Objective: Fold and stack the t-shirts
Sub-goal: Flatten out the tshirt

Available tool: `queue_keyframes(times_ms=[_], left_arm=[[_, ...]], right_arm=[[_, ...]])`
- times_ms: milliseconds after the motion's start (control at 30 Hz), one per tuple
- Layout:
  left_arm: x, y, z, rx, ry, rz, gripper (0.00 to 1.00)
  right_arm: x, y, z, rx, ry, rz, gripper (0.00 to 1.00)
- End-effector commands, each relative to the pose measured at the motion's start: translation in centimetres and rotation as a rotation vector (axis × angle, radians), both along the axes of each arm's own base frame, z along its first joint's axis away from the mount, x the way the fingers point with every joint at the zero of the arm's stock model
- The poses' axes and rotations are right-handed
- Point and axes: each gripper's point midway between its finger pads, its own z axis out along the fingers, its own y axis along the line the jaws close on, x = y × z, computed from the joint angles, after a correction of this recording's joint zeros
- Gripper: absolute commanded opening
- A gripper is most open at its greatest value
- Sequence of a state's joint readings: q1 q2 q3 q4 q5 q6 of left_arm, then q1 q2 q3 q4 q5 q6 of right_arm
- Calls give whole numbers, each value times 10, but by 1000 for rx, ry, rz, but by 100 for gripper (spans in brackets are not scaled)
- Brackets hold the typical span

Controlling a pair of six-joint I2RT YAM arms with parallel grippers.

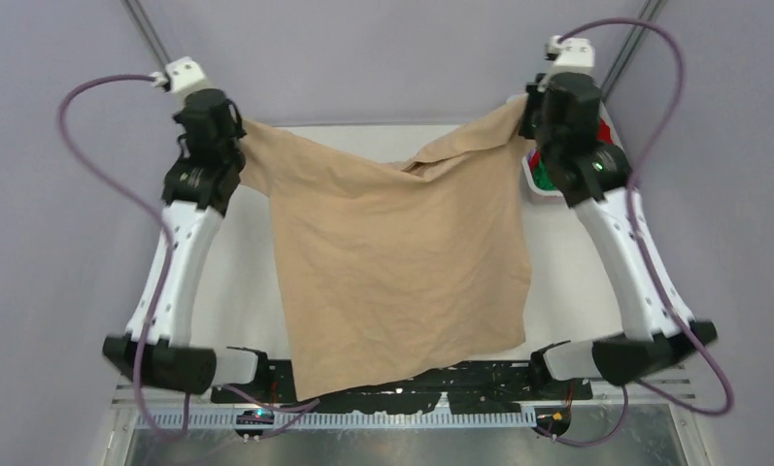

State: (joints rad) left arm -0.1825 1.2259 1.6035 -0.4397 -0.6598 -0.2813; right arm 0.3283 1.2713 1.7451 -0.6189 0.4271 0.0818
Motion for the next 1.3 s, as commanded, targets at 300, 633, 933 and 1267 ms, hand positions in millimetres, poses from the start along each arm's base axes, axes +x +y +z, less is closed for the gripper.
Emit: queue_keyframes(times_ms=[300, 633, 933, 1267], left_arm=[[89, -30, -286, -178, 802, -28, 100], [116, -130, -268, -381, 655, -529, 100], [134, -215, -311, -503, 764, -758, 100], [88, -247, -378, -621, 970, -808, 100]], right_arm=[[187, 64, -269, -59, 539, 83, 89], [121, 77, -239, 9, 474, 81, 95], [-37, 102, -338, 248, 666, 187, 95], [-66, 71, -421, 287, 848, 68, 95]])
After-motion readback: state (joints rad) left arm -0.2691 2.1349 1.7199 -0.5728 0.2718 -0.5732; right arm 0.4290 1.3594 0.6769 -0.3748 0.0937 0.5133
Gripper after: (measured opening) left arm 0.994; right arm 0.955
